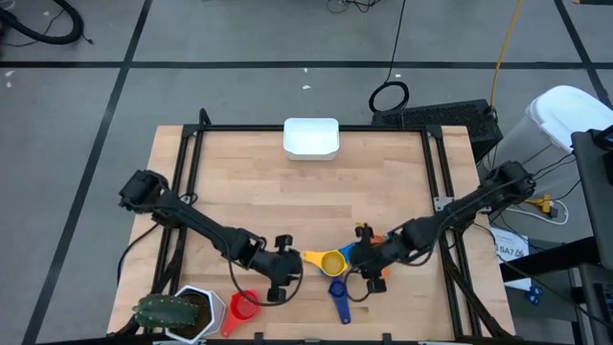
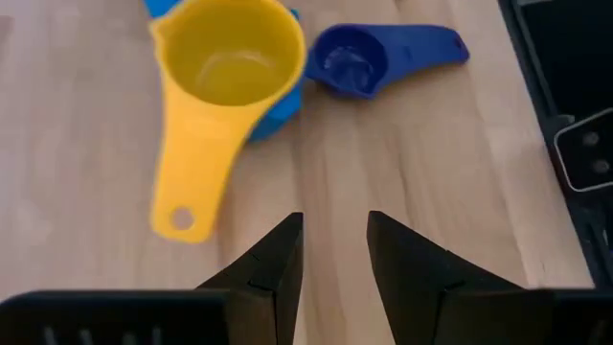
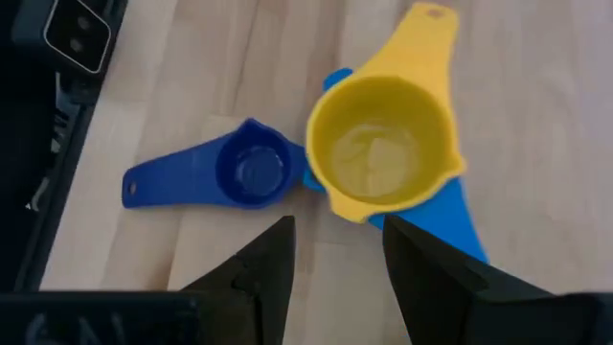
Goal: Nest measuring cups in basket
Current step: Adjust the left nested measuring cups
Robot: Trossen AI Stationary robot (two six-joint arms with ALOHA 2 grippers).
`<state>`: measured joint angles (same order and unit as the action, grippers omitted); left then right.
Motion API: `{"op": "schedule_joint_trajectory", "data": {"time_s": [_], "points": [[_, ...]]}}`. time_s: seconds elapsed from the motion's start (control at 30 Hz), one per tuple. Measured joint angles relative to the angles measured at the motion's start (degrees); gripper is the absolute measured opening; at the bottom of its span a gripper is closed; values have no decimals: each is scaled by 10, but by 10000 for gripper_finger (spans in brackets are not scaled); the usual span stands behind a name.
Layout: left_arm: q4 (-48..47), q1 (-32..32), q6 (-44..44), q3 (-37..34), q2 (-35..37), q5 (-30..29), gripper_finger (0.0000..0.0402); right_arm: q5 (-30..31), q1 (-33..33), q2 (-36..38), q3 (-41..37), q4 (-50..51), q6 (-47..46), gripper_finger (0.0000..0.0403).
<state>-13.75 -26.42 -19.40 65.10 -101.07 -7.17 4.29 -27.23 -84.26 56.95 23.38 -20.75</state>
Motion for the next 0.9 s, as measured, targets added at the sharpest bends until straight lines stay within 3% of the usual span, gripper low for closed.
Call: {"op": "schedule_joint_trajectory", "data": {"time_s": [0.53, 0.77, 0.9], "points": [[-12, 1, 20, 0, -42, 0, 122, -30, -5, -30, -33, 13, -11, 150], [7, 9, 28, 1, -60, -2, 122, -31, 21, -30, -57, -33, 13, 150], [3, 14, 28, 0, -61, -4, 122, -64, 38, -30, -69, -56, 26, 150]]}}
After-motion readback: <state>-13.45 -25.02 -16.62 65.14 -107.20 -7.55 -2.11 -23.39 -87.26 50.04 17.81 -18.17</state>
